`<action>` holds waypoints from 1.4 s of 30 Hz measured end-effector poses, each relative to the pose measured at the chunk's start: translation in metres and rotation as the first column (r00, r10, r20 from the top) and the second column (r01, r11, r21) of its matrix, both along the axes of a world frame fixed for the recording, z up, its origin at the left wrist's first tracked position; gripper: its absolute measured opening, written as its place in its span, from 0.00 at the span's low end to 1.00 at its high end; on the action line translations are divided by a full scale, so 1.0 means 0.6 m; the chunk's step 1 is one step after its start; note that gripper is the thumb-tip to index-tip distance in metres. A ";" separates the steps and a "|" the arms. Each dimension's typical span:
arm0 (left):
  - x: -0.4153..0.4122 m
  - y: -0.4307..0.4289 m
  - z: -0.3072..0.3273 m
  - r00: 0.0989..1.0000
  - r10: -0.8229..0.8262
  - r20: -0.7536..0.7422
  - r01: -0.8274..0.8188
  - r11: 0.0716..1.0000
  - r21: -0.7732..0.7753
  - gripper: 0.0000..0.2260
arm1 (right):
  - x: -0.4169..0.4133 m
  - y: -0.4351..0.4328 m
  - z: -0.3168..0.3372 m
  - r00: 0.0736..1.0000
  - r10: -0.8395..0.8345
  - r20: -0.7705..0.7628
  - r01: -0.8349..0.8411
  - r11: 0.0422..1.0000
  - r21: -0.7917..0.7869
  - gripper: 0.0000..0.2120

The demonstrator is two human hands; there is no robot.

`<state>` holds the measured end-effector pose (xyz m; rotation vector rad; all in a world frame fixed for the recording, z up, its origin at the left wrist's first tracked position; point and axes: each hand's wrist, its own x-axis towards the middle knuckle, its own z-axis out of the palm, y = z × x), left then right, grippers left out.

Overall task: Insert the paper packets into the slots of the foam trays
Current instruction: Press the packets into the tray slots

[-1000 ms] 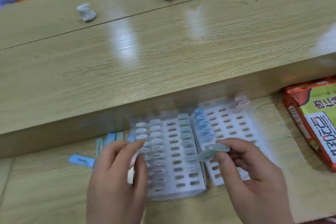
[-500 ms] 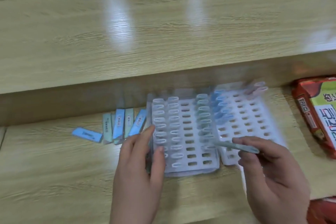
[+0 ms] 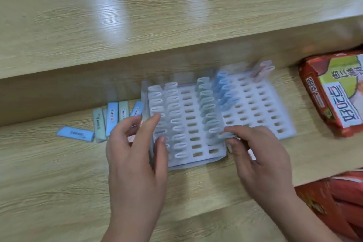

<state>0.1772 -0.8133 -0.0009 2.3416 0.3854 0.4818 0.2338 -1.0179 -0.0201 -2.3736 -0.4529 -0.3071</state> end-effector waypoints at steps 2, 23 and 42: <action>0.002 -0.003 0.000 0.999 -0.024 0.022 0.023 0.999 0.039 0.15 | -0.001 0.003 0.001 0.998 0.039 0.050 -0.035 0.996 -0.079 0.11; -0.016 -0.030 -0.002 0.978 -0.170 -0.117 0.171 0.985 -0.008 0.20 | -0.021 0.100 0.038 0.919 -0.381 -0.102 0.377 0.925 -0.052 0.13; -0.037 0.029 -0.027 0.953 -0.301 0.033 0.303 0.950 -0.082 0.15 | -0.023 0.067 0.061 0.930 -0.080 -0.358 0.259 0.836 0.484 0.03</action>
